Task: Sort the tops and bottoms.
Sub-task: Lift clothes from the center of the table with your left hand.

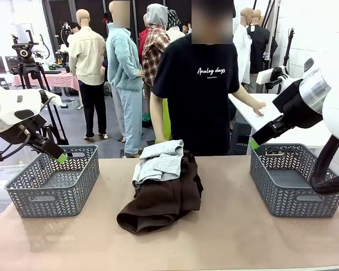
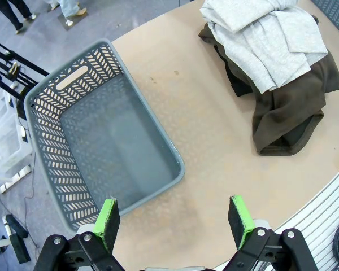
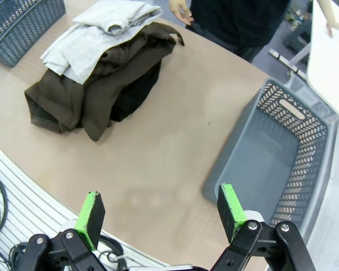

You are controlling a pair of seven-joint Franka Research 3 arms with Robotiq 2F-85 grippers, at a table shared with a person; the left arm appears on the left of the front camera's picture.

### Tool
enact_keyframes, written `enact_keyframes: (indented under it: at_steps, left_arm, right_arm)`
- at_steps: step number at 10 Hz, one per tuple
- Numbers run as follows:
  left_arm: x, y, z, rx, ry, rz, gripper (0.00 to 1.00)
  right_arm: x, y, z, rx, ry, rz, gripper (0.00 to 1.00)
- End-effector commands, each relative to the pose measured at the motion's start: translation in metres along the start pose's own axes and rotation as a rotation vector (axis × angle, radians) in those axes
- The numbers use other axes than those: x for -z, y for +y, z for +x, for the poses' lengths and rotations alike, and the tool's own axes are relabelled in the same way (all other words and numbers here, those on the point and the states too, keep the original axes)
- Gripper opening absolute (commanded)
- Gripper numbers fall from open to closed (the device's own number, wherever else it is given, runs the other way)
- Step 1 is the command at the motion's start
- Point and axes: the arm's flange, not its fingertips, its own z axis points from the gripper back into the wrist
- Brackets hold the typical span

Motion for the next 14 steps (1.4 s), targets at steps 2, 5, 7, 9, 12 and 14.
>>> enact_keyframes:
  at_steps: [2,5,7,9,12,14]
  left_arm:
    - [-0.0019,0.0001,-0.0014,0.004,0.004,-0.005,1.0]
    - [-0.0019,0.0001,-0.0014,0.004,0.004,-0.005,1.0]
    - [-0.0019,0.0001,-0.0014,0.004,0.004,-0.005,1.0]
    - [-0.0019,0.0001,-0.0014,0.004,0.004,-0.005,1.0]
    - [-0.0019,0.0001,-0.0014,0.004,0.004,-0.005,1.0]
    - [-0.0019,0.0001,-0.0014,0.004,0.004,-0.005,1.0]
  right_arm:
    - [0.0033,-0.0008,0.0013,-0.005,-0.002,-0.005,1.0]
    - [0.0033,-0.0008,0.0013,-0.005,-0.002,-0.005,1.0]
    - [0.0033,-0.0008,0.0013,-0.005,-0.002,-0.005,1.0]
    - [0.0033,-0.0008,0.0013,-0.005,-0.002,-0.005,1.0]
    - [0.0033,-0.0008,0.0013,-0.005,-0.002,-0.005,1.0]
    - [0.0033,-0.0008,0.0013,-0.005,-0.002,-0.005,1.0]
